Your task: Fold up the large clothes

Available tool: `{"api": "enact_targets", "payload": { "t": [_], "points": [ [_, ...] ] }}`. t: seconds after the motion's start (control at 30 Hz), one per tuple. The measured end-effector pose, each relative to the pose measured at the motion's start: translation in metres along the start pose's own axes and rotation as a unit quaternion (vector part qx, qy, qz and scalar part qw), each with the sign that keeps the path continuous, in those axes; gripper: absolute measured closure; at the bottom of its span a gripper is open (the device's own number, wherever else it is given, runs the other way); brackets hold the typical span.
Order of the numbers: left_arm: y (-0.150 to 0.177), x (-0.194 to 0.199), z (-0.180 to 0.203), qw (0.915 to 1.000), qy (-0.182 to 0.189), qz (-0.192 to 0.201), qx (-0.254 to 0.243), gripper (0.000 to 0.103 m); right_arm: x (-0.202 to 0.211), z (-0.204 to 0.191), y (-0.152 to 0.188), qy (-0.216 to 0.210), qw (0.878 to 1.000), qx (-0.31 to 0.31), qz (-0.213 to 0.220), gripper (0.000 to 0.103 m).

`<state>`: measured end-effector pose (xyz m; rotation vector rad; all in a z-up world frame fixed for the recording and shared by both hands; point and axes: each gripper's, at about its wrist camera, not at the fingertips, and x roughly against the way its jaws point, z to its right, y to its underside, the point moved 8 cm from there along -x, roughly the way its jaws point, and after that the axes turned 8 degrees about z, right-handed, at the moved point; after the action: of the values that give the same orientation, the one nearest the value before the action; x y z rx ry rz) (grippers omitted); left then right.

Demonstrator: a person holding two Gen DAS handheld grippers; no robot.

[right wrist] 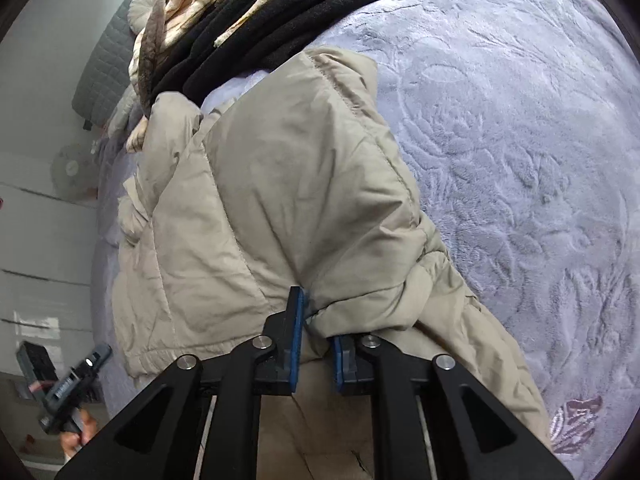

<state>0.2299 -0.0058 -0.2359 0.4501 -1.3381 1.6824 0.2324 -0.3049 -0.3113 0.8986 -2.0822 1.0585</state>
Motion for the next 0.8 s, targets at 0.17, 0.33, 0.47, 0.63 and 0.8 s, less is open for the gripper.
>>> {"api": "enact_targets", "payload": {
  "t": [0.17,0.33,0.47,0.63,0.8],
  "points": [
    [-0.014,-0.034,0.018,0.9996,-0.021,0.0,-0.018,0.082,0.063,-0.033,-0.015,-0.008,0.99,0.12,0.071,0.039],
    [-0.001,-0.061,0.007,0.998,-0.056,-0.023,-0.014,0.082,0.047,0.014,-0.078,-0.018,0.994,-0.015,0.103,0.034],
    [0.001,-0.067,-0.002,0.9976,-0.066,-0.021,0.003,0.082,-0.012,0.059,-0.088,-0.084,0.977,-0.191,0.038,0.076],
    [0.012,-0.082,-0.008,0.9968,-0.077,-0.022,0.001,0.082,-0.031,0.035,-0.095,-0.022,0.998,-0.041,0.044,0.09],
    [0.018,-0.089,-0.008,0.9968,-0.078,-0.017,-0.005,0.082,-0.044,0.06,-0.09,0.018,0.998,-0.046,0.043,0.084]
  ]
}}
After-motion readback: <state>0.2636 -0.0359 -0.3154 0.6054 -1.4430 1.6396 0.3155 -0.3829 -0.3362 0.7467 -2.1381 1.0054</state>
